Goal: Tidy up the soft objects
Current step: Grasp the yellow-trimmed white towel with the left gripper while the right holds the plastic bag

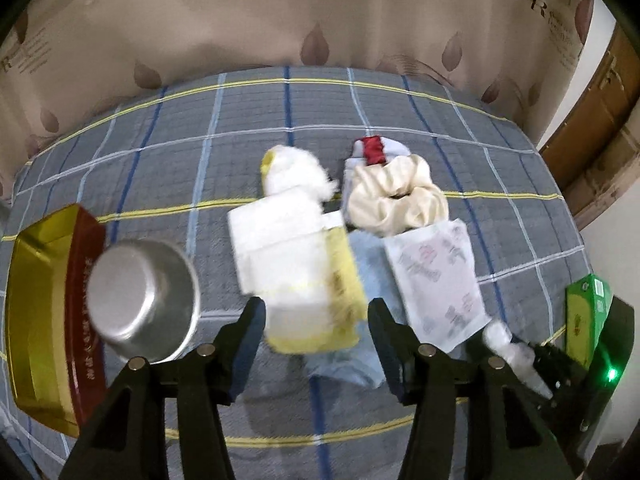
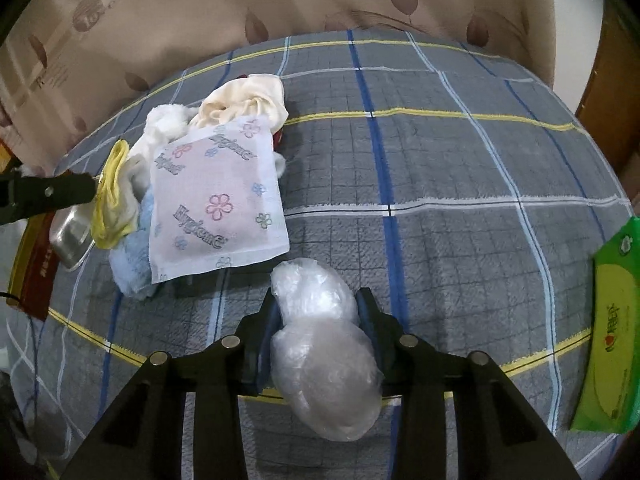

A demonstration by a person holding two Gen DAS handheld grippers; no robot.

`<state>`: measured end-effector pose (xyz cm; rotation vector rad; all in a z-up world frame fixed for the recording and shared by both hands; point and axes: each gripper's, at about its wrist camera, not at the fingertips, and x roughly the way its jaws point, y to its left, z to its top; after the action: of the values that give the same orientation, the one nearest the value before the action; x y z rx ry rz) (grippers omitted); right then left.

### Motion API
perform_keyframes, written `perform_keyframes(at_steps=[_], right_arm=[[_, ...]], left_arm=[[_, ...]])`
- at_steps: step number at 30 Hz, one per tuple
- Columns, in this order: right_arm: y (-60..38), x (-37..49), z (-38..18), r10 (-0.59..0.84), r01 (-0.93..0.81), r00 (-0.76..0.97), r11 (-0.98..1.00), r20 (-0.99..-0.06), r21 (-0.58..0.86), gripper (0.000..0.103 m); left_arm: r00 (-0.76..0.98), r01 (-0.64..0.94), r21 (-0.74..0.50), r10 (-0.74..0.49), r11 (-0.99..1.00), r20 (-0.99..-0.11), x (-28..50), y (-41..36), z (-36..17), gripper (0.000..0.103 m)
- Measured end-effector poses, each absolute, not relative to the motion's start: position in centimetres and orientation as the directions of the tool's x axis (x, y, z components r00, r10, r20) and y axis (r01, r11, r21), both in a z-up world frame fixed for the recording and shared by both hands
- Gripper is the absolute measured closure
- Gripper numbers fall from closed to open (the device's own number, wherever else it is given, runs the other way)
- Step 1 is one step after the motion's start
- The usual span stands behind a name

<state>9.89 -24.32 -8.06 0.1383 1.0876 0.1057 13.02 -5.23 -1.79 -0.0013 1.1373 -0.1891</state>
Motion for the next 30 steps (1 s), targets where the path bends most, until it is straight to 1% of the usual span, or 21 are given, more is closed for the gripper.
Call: perform_keyframes(at_steps=[5, 9, 18, 24, 29, 30], right_arm=[[-24.8, 10.0, -8.2, 0.172, -0.007, 0.459, 0.982, -0.871, 0.191, 0.068], [-24.6, 10.0, -8.2, 0.172, -0.011, 0.458, 0.982, -0.872, 0.188, 0.068], [-24.6, 9.8, -8.2, 0.170, -0.014, 0.460, 0.983, -0.872, 0.184, 0.066], [-24.4, 9.8, -8.2, 0.168, -0.013, 0.461, 0.983, -0.871, 0.183, 0.065], [-24.4, 9.7, -8.2, 0.165, -0.014, 0.462, 0.984, -0.871, 0.179, 0.065], [-24.4, 9.7, -8.2, 0.165, -0.014, 0.463, 0.984, -0.871, 0.179, 0.065]], left_arm=[[0.399, 0.134, -0.023, -0.075, 0.991, -0.914, 14.7, -7.2, -3.0, 0.047], [0.387, 0.099, 0.033, -0.008, 0.995, -0.922, 15.2, -7.0, -4.3, 0.047], [0.393, 0.093, -0.069, -0.100, 0.993, -0.914, 13.8, -3.7, -4.8, 0.047], [0.402, 0.099, -0.096, -0.128, 0.990, -0.907, 12.6, -2.1, -5.6, 0.047], [0.427, 0.106, -0.095, -0.132, 0.990, -0.895, 12.0, -1.3, -5.3, 0.055], [0.430, 0.111, -0.097, -0.136, 0.989, -0.893, 11.9, -1.2, -5.2, 0.061]])
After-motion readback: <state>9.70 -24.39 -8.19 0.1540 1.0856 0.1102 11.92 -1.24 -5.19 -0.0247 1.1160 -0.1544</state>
